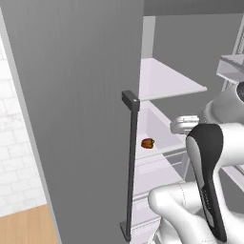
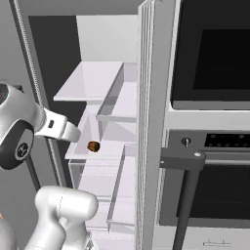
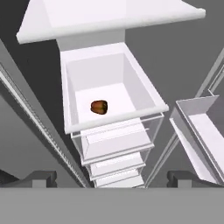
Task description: Place one bell pepper and one fish in each tupperware on the nearby counter, to pack two identical lunches.
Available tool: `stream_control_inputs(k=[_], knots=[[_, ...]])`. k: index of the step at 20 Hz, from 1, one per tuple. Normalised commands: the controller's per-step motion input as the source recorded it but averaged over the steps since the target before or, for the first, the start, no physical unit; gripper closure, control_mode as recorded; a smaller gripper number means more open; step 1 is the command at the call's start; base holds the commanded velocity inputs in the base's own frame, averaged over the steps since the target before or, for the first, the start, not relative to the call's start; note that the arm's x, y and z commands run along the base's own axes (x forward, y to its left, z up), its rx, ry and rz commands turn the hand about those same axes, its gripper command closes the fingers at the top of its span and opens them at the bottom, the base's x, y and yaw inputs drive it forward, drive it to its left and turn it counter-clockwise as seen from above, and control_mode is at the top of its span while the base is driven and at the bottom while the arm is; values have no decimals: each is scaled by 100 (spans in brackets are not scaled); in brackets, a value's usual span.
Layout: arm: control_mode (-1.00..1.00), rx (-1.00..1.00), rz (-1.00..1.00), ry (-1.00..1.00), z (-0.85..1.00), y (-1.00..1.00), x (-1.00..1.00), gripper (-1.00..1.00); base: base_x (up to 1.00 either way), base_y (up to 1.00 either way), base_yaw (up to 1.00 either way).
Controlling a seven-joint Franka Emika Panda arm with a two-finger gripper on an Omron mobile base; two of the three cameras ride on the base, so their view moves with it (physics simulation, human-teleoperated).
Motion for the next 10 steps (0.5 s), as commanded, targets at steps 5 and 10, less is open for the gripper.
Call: stream_control_inputs(k=[5, 10], knots=[[-100, -5, 26, -6, -76, -2, 52, -100, 0, 0, 0], [-100, -2, 34, 0, -53, -2, 75, -100, 0, 0, 0]])
